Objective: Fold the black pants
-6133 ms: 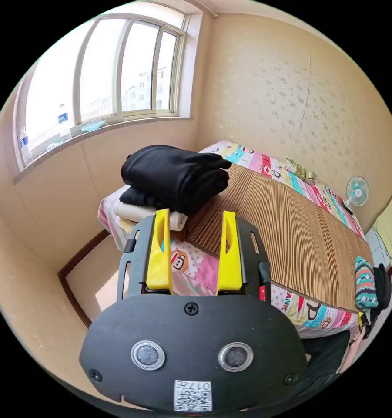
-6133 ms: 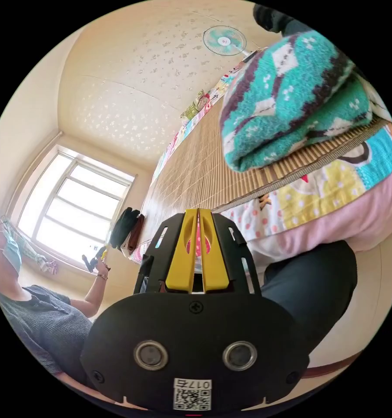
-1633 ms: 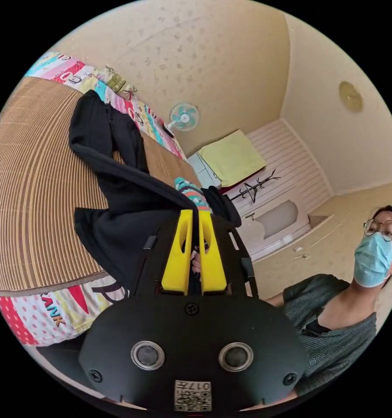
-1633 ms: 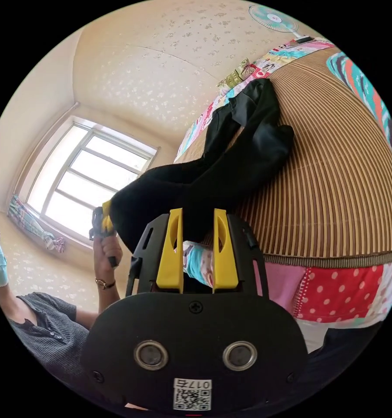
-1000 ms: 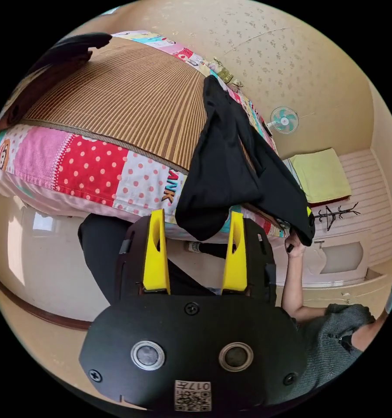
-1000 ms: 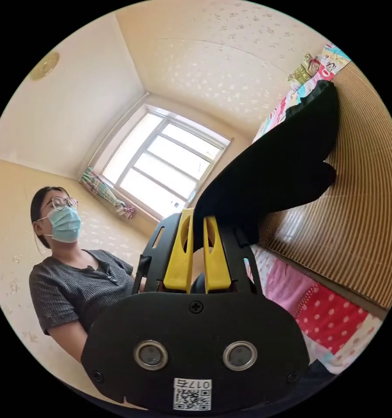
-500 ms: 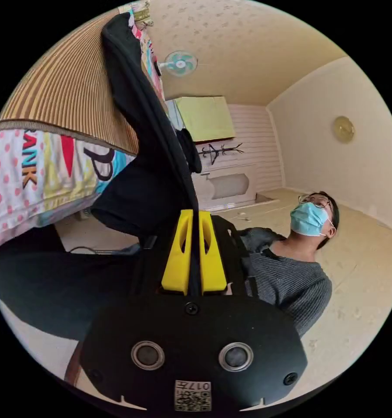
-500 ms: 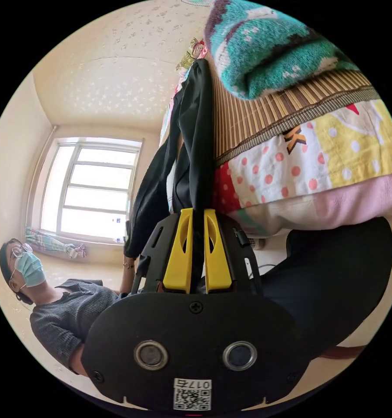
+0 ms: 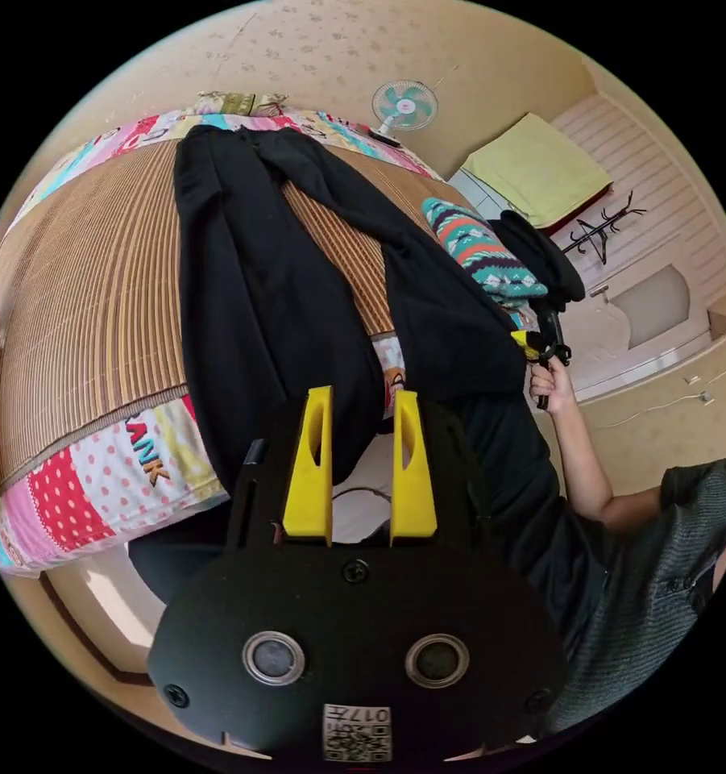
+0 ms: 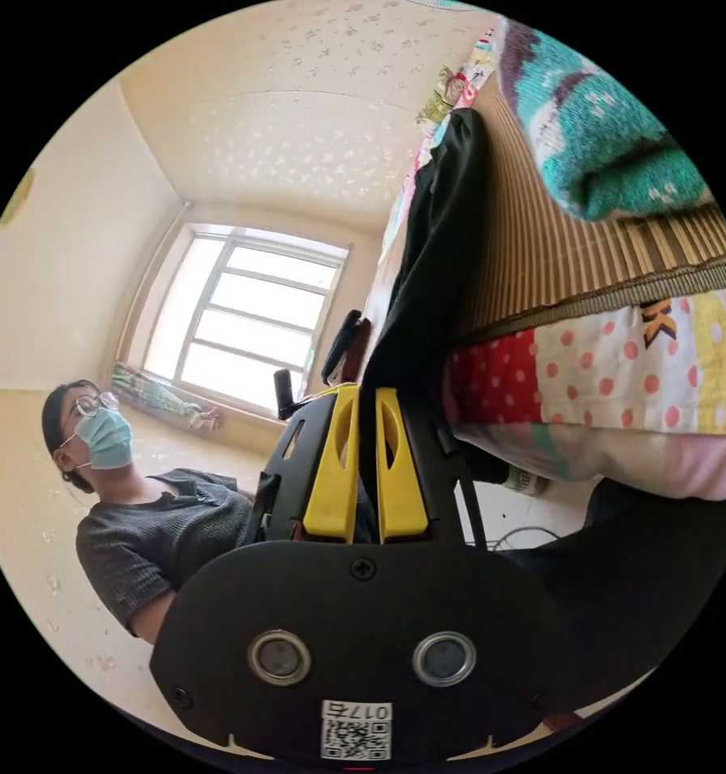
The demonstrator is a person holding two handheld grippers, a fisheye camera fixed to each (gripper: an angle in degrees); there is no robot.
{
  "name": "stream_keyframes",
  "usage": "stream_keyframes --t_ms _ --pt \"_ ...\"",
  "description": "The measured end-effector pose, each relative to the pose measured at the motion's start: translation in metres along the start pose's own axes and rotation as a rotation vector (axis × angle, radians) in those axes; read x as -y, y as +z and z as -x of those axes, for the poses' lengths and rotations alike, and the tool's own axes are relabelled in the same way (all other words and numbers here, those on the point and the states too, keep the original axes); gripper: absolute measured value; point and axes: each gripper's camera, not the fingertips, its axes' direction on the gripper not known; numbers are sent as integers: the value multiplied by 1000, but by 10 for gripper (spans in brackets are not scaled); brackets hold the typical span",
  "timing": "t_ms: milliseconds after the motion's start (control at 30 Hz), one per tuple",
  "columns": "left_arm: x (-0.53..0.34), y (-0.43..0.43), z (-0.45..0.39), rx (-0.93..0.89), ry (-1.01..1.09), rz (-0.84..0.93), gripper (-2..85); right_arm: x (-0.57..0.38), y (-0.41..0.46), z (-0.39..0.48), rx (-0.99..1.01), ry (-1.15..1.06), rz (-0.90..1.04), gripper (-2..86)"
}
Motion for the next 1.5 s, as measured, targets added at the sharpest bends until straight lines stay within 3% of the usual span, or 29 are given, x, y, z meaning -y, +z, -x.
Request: stream_keyframes --t_ms 100,133,167,200,267,300,467,500,567,633,767,833,1033,1100,1133,1200,1333,1400,1433,1500 --pt "35 43 2 16 -13 75 140 -7 -19 -1 254 -69 -93 24" --pt "43 63 6 34 -22 120 140 -9 -24 -5 247 -34 -102 25" --pt "45 74 8 114 -27 133 132 -15 -33 -17 132 103 -112 26" --pt "44 74 8 179 -31 121 109 -25 -44 -26 -117 281 -105 26" --pt "43 73 8 198 -11 146 57 -35 -54 -28 -454 423 -33 26" --pt "43 71 9 191 -9 157 54 -39 -55 -22 -494 389 -6 27" --pt "23 27 25 -241 87 57 40 -56 -80 -20 -77 176 -131 26" --pt "22 31 26 -247 85 85 41 -62 -85 -24 -46 179 -163 26" --pt "15 67 36 -144 29 334 51 -70 -89 -24 -79 191 -184 27" --pt "5 74 42 -184 8 376 69 -70 -82 -14 -104 158 -148 27" --pt "-13 2 49 -394 -48 17 123 -46 -12 35 -69 -43 57 28" --pt "-4 -14 47 -536 -28 -39 126 -34 38 44 -74 -79 186 28" --pt "48 3 60 -666 -57 74 179 -20 223 14 -173 -70 627 25" --pt "51 11 65 -588 -67 127 120 -21 263 6 -217 -71 775 24" --pt "48 12 67 -535 -62 125 39 -18 267 6 -225 -70 809 23" --pt "44 8 72 -534 -60 96 33 8 266 7 -277 -82 872 21" --pt "38 4 82 -585 -108 48 29 109 239 -9 -595 -70 569 22" --pt "37 3 79 -591 -115 33 32 186 233 -57 -801 20 325 44" --pt "38 2 74 -578 -113 28 33 204 236 -75 -835 52 291 55" --pt "39 0 64 -545 -101 20 37 257 263 -147 -958 163 235 145"
